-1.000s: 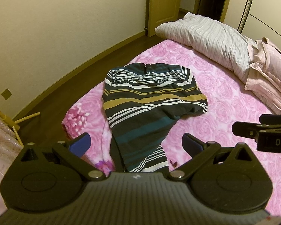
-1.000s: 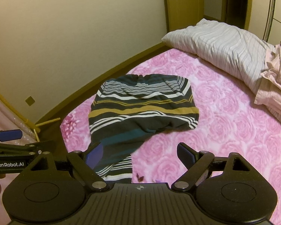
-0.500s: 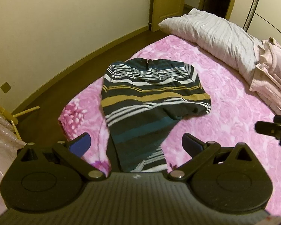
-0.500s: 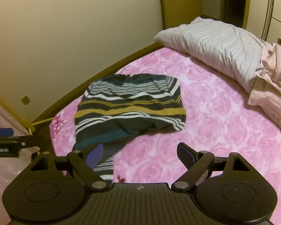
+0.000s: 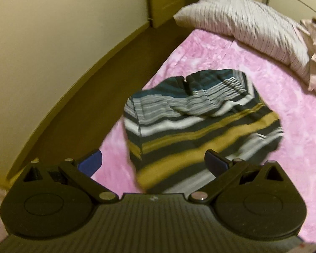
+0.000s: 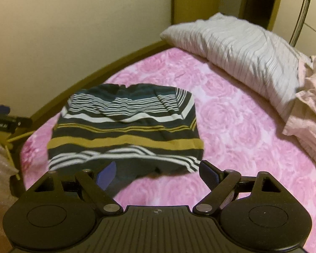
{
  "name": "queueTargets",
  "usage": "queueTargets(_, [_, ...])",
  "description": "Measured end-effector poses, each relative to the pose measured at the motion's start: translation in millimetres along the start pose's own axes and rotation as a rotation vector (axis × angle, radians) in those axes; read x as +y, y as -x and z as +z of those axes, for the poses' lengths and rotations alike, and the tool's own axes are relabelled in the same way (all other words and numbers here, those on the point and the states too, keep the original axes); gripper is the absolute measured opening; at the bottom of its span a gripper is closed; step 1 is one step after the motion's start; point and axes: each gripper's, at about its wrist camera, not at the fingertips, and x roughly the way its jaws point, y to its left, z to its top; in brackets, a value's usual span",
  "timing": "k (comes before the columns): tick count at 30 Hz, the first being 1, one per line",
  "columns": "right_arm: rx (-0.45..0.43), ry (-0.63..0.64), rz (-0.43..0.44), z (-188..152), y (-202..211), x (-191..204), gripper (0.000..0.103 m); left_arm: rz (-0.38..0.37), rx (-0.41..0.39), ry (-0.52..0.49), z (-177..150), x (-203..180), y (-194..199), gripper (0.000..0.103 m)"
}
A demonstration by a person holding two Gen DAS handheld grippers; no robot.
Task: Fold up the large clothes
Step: 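Grasp the sweater edge with the left gripper while the right gripper grasps another edge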
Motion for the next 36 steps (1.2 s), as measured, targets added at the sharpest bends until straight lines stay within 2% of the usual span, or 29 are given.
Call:
queueTargets(7, [0.073, 0.068, 0.050, 25.2, -108.9, 40.1, 0.083, -0.054, 0.021, -0.153, 38.6, 34.9, -122.2, 0.087])
queueTargets(11, [0.109, 0.073, 0.090, 31.5, -150.2, 62.7, 0.083, -0.102, 0.023, -0.211, 51.1, 48.9, -174.1, 0.086])
queueTargets(12, [0.115, 0.078, 0.101, 32.5, -157.7, 67.8, 0.083, -0.122, 0.032, -0.230, 52.6, 51.0, -185.0, 0.082])
queueTargets(14, [0.122, 0.084, 0.121, 33.7, -169.2, 78.8, 0.083, -0.155, 0.075, -0.271, 53.3, 51.8, -203.7, 0.067])
queueTargets(15, [0.127, 0.089, 0.134, 34.1, -173.2, 83.7, 0.083, -0.173, 0.092, -0.285, 52.9, 51.2, -209.5, 0.054])
queueTargets(16, [0.127, 0.097, 0.149, 34.5, -175.9, 88.3, 0.083, -0.199, 0.096, -0.297, 52.6, 49.7, -211.9, 0.035])
queueTargets(17, [0.123, 0.108, 0.167, 34.5, -176.7, 92.1, 0.083, -0.203, 0.088, -0.315, 52.9, 46.9, -209.8, 0.030])
queueTargets(18, [0.117, 0.123, 0.191, 33.3, -175.4, 96.0, 0.083, -0.197, 0.077, -0.341, 53.6, 43.2, -204.1, 0.013])
queueTargets(19, [0.105, 0.140, 0.219, 32.3, -173.6, 100.9, 0.083, -0.203, 0.070, -0.354, 55.1, 40.8, -196.7, 0.007])
queueTargets(22, [0.064, 0.189, 0.300, 29.8, -165.8, 114.1, 0.083, -0.293, 0.062, -0.308, 65.8, 40.1, -165.7, 0.005])
queueTargets(26, [-0.005, 0.205, 0.365, 25.3, -157.1, 132.2, 0.083, -0.441, 0.075, -0.225, 85.7, 39.1, -123.8, 0.004])
queueTargets(31, [-0.110, 0.084, 0.377, 26.7, -174.3, 151.0, 0.083, -0.565, 0.074, -0.178, 96.0, 21.0, -84.6, 0.002])
queueTargets(34, [-0.175, 0.004, 0.369, 26.7, -189.2, 154.7, 0.083, -0.603, 0.068, -0.208, 96.0, 0.2, -64.5, 0.002])
queueTargets(35, [-0.180, -0.035, 0.369, 26.3, -192.9, 151.8, 0.077, -0.620, 0.070, -0.218, 95.0, -7.8, -59.2, 0.002])
queueTargets(36, [-0.183, -0.082, 0.371, 25.6, -193.3, 144.9, 0.039, -0.631, 0.068, -0.234, 93.2, -14.3, -52.1, 0.001])
